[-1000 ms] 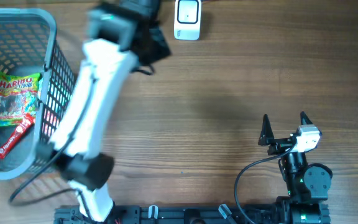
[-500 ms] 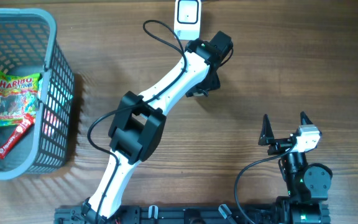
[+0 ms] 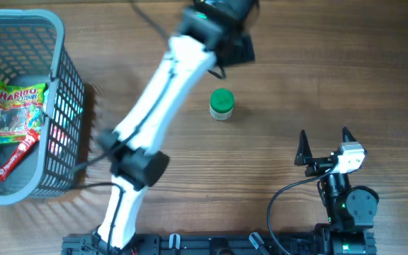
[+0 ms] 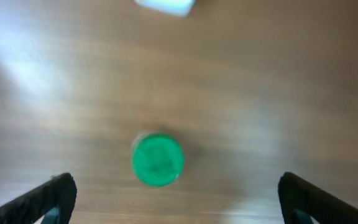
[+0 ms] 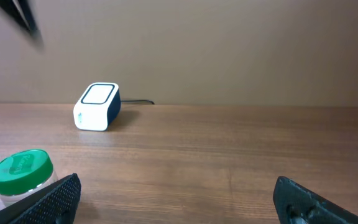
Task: Scan the item barcode
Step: 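Carry the jar to the table center and release it, then reach into the basket and grasp the red-white candy box, left gripper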
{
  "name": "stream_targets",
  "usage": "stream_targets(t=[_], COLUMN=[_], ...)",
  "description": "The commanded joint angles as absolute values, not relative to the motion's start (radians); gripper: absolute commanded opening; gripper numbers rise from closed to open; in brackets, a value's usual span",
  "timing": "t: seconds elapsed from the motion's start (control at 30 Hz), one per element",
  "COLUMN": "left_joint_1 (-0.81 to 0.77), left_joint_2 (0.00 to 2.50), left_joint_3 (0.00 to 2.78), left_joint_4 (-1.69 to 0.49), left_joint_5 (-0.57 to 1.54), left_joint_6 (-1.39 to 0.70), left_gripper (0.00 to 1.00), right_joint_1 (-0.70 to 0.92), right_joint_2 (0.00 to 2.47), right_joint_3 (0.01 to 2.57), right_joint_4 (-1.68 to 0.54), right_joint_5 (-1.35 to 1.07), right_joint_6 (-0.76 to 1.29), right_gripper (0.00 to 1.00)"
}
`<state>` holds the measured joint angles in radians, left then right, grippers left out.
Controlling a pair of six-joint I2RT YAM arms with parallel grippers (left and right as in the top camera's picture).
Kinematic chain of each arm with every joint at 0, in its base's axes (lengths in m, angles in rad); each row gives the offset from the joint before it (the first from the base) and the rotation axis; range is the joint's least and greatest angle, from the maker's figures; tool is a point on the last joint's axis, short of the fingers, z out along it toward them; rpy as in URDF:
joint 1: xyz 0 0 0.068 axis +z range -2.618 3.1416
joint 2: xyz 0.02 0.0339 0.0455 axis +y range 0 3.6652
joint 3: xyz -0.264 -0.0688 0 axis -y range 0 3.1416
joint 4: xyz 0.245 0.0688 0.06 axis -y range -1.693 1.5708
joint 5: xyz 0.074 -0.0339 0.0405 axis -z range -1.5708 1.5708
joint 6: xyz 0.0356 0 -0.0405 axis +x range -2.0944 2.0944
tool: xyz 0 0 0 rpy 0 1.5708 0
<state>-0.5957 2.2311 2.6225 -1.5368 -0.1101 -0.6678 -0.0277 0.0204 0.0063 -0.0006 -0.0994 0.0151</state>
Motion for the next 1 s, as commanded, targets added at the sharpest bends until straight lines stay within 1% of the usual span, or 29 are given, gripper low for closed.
stream_targets(t=[0.0, 0.03, 0.07, 0.1, 0.23, 0.33, 0.43, 0.53, 0.63, 0.7, 0.73, 0.8, 0.87, 0.97], left_joint_1=[-0.412, -0.355, -0.239, -0.169, 0.244, 0.405, 0.45, 0.457, 0.457, 0.457, 0.457, 0.457, 0.457, 0.457], left_joint_2=[2.021, 1.988, 1.929, 1.903, 1.873, 1.873, 1.856, 1.744, 1.55, 1.483, 1.467, 1.487, 1.554, 1.62], left_joint_3=[2.973, 2.993, 2.991, 2.989, 2.96, 2.801, 2.733, 2.733, 2.733, 2.733, 2.733, 2.733, 2.733, 2.635], left_joint_4=[-1.678, -1.685, -1.685, -1.685, -1.685, -1.685, -1.685, -1.684, -1.648, -1.578, -1.555, -1.584, -1.684, -1.684], left_joint_5=[-0.327, -0.336, -0.303, -0.275, -0.037, -0.058, -0.107, -0.118, -0.255, -0.345, -0.426, -0.564, -0.67, -0.662], left_joint_6=[-0.606, -0.58, -0.558, -0.558, -0.585, -0.588, -0.587, -0.588, -0.641, -0.649, -0.697, -0.804, -0.957, -0.967], left_gripper=[1.0, 1.0, 1.0, 1.0, 1.0, 1.0, 1.0, 1.0, 1.0, 1.0, 1.0, 1.0, 1.0, 1.0], right_joint_1=[-0.027, -0.027, -0.027, -0.027, -0.027, -0.027, -0.027, -0.027, -0.027, -0.027, -0.027, -0.027, -0.027, -0.027], right_joint_2=[0.014, 0.014, 0.014, 0.014, 0.014, 0.014, 0.014, 0.014, 0.014, 0.014, 0.014, 0.014, 0.014, 0.014], right_joint_3=[0.005, 0.005, 0.005, 0.005, 0.005, 0.005, 0.005, 0.005, 0.005, 0.005, 0.005, 0.005, 0.005, 0.005], right_joint_4=[0.003, 0.003, 0.003, 0.003, 0.003, 0.003, 0.003, 0.003, 0.003, 0.003, 0.003, 0.003, 0.003, 0.003], right_joint_5=[-0.089, -0.089, -0.089, -0.089, -0.089, -0.089, -0.089, -0.089, -0.089, -0.089, -0.089, -0.089, -0.089, -0.089], right_joint_6=[0.028, 0.028, 0.029, 0.029, 0.028, 0.029, 0.028, 0.028, 0.028, 0.028, 0.029, 0.029, 0.029, 0.028], right_gripper=[1.0, 1.0, 1.0, 1.0, 1.0, 1.0, 1.0, 1.0, 1.0, 1.0, 1.0, 1.0, 1.0, 1.0])
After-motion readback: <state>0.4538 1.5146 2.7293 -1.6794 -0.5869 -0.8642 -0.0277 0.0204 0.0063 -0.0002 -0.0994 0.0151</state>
